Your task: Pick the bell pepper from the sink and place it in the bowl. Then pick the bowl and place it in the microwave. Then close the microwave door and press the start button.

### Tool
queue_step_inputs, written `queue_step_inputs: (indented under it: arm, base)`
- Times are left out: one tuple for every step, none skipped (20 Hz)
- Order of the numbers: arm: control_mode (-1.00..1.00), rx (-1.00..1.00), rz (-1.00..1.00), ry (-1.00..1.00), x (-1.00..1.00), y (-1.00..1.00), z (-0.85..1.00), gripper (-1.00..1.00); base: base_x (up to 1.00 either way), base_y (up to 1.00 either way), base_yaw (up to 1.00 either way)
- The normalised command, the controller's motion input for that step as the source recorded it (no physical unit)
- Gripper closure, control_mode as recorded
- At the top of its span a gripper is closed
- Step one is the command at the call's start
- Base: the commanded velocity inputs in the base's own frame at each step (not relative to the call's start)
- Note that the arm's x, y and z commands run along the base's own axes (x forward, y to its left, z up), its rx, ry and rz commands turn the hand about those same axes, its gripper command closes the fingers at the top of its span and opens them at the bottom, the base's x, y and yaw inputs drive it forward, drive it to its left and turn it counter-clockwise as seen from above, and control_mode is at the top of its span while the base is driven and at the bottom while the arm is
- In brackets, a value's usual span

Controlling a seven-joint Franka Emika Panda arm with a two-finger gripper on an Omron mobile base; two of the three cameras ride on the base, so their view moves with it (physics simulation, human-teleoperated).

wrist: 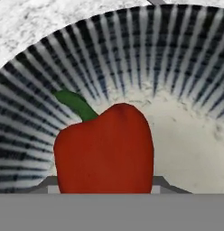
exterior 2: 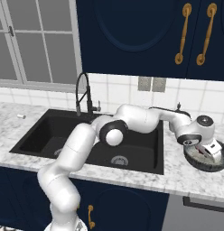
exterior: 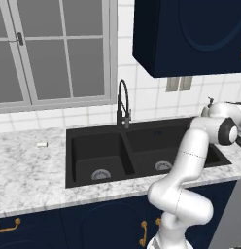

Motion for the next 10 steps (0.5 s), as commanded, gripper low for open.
queue_step_inputs:
  arm:
    - [-1.0, 0.0, 0.0, 0.03, 0.14, 0.0, -0.5, 1.0]
    - [-1.0, 0.0, 0.01, 0.04, 0.19, 0.0, -0.48, 1.0]
    - [-1.0, 0.0, 0.01, 0.04, 0.19, 0.0, -0.44, 1.0]
    - [-1.0, 0.0, 0.01, 0.04, 0.21, 0.0, -0.42, 1.0]
    - [-1.0, 0.0, 0.01, 0.04, 0.21, 0.0, -0.41, 1.0]
    - [-1.0, 0.0, 0.0, 0.05, 0.2, 0.0, -0.39, -1.0]
    - [-1.0, 0.0, 0.0, 0.05, 0.15, 0.0, -0.33, -1.0]
    - [-1.0, 0.0, 0.0, 0.04, 0.06, 0.0, -0.26, -1.0]
    - [-1.0, 0.0, 0.0, 0.01, 0.0, 0.0, -0.16, -1.0]
    - [-1.0, 0.0, 0.0, 0.0, 0.0, 0.0, -0.06, -1.0]
  base:
    - [0.0, 0.0, 0.0]
    - [0.0, 0.0, 0.0]
    - [0.0, 0.0, 0.0]
    - [0.0, 0.0, 0.0]
    - [0.0, 0.0, 0.0]
    - [0.0, 0.0, 0.0]
    - [0.0, 0.0, 0.0]
    - [0.0, 0.0, 0.0]
    - [0.0, 0.0, 0.0]
    - [0.0, 0.0, 0.0]
